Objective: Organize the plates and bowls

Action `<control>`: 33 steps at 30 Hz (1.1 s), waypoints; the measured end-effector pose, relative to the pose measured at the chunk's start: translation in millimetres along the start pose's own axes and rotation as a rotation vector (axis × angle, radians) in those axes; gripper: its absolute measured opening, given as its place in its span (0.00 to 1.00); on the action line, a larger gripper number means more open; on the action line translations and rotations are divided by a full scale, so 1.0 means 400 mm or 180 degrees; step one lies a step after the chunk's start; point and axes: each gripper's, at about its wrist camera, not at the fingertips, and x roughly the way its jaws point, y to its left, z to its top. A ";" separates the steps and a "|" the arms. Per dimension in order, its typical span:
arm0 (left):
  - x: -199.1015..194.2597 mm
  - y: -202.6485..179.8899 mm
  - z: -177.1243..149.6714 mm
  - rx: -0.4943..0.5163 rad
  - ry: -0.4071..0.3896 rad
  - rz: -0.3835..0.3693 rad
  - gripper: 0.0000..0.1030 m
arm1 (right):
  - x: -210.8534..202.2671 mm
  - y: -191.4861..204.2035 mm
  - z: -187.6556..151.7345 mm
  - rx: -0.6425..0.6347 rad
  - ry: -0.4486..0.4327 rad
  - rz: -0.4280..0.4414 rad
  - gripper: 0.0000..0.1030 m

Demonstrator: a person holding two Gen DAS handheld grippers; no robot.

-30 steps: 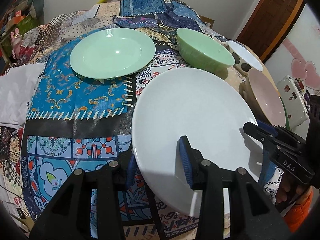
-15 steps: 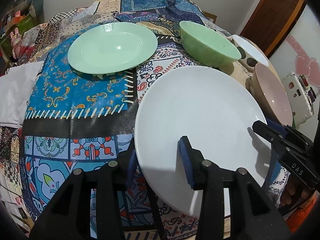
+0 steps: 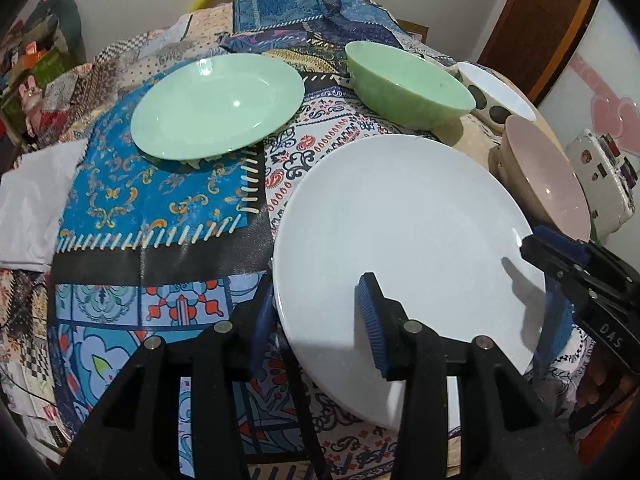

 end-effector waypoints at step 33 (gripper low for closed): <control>-0.100 0.345 0.197 -0.0535 -0.0598 0.0540 0.83 | 0.125 0.219 0.244 -0.0612 -0.0239 0.0441 0.49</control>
